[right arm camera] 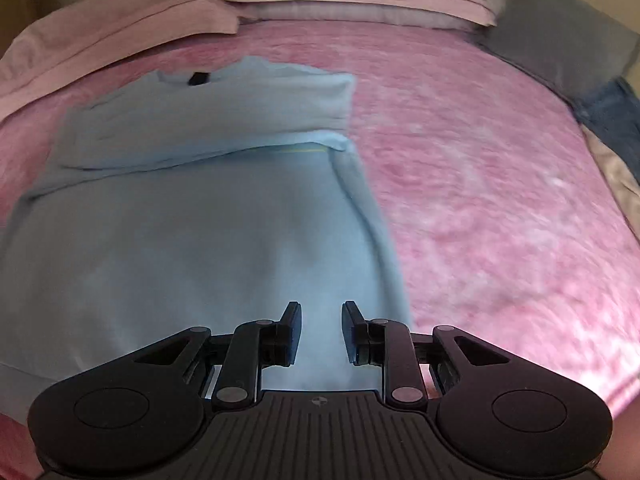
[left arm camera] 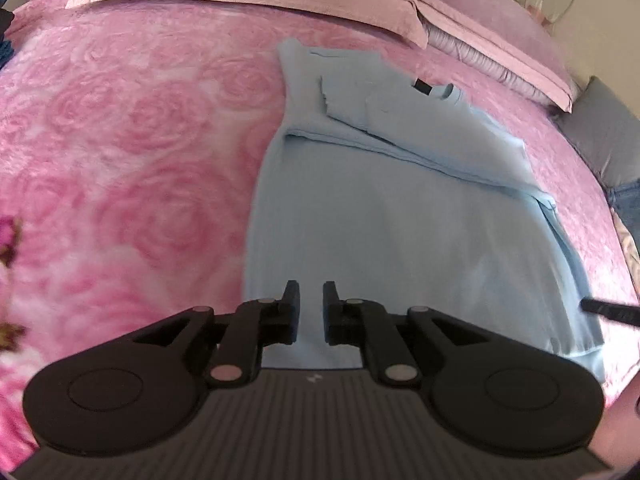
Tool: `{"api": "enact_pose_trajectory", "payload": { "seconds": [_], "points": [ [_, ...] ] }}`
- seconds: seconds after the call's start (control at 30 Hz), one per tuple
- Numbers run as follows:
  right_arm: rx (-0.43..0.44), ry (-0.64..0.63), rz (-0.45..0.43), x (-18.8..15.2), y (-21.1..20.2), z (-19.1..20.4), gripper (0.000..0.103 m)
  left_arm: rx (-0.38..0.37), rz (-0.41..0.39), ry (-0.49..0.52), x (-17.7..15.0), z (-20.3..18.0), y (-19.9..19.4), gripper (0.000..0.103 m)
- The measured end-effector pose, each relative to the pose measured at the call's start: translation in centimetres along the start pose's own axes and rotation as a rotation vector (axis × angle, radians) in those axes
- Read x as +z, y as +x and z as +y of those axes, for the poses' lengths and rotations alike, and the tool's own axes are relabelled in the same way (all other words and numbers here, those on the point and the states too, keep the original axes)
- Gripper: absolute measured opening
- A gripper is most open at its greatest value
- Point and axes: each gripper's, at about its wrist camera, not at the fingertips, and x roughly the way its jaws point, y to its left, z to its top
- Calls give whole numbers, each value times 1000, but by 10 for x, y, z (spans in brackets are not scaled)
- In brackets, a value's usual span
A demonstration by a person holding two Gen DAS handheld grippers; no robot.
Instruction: Fold clothes
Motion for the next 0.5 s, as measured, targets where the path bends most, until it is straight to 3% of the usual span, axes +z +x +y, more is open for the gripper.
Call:
{"api": "enact_pose_trajectory", "payload": {
  "seconds": [0.07, 0.2, 0.3, 0.5],
  "points": [
    [-12, -29, 33, -17, 19, 1, 24, 33, 30, -22, -16, -4, 13, 7],
    [21, -29, -133, -66, 16, -9, 24, 38, -109, -38, -49, -6, 1, 10],
    [45, -23, -199, -76, 15, -13, 27, 39, -170, -55, -57, -5, 1, 10],
    [71, -24, -325, -98, 8, -17, 27, 88, -330, 47, -87, -18, 0, 11]
  ]
}}
